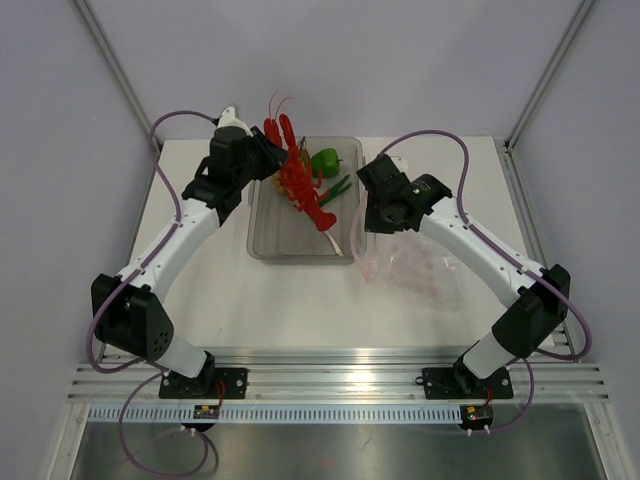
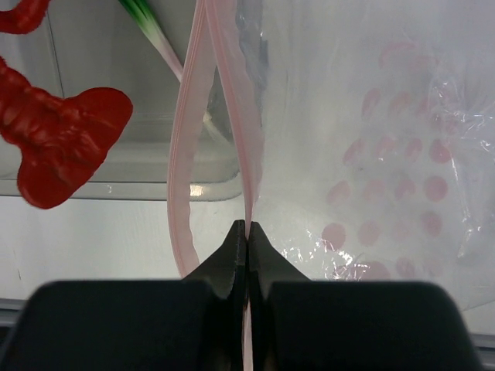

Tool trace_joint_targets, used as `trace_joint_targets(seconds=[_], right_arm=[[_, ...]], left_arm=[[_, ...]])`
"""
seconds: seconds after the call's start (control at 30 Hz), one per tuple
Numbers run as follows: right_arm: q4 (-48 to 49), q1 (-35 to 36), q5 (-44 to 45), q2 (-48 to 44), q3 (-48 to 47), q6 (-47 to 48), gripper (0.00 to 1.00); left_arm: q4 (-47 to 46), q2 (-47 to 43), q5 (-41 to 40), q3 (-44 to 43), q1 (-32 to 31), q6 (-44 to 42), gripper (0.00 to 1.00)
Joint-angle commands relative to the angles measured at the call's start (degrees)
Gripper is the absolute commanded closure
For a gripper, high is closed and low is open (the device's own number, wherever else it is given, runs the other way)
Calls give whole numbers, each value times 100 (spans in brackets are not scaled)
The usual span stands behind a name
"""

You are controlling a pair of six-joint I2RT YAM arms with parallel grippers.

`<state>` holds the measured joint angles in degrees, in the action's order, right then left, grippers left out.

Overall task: Place the food in the zip-top bag and seal the zipper
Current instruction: Pick up the fake lobster from the bin, then place the fake lobster in the bin.

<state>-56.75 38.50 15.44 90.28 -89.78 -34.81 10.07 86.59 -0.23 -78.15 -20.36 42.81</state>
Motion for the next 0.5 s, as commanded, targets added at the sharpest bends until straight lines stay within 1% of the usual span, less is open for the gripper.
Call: trace_joint_targets(seconds=[0.0,0.23,0.37,0.47], right_arm=[[244,-18,-164,112,-321,-52,100],[384,-18,-384,139,-251,-149,100],[419,-18,-428,139,-233,-211,100],[428,-18,-428,104,-216,-237,100]], left_arm=[[-172,-475,-188,-104,-12,-97,100],[-198,-845,-329,247,-21,-124,100],[-548,-1064,-250,458,-29,-132,100],[-663,-1223,-345,432,-47,-281,100]])
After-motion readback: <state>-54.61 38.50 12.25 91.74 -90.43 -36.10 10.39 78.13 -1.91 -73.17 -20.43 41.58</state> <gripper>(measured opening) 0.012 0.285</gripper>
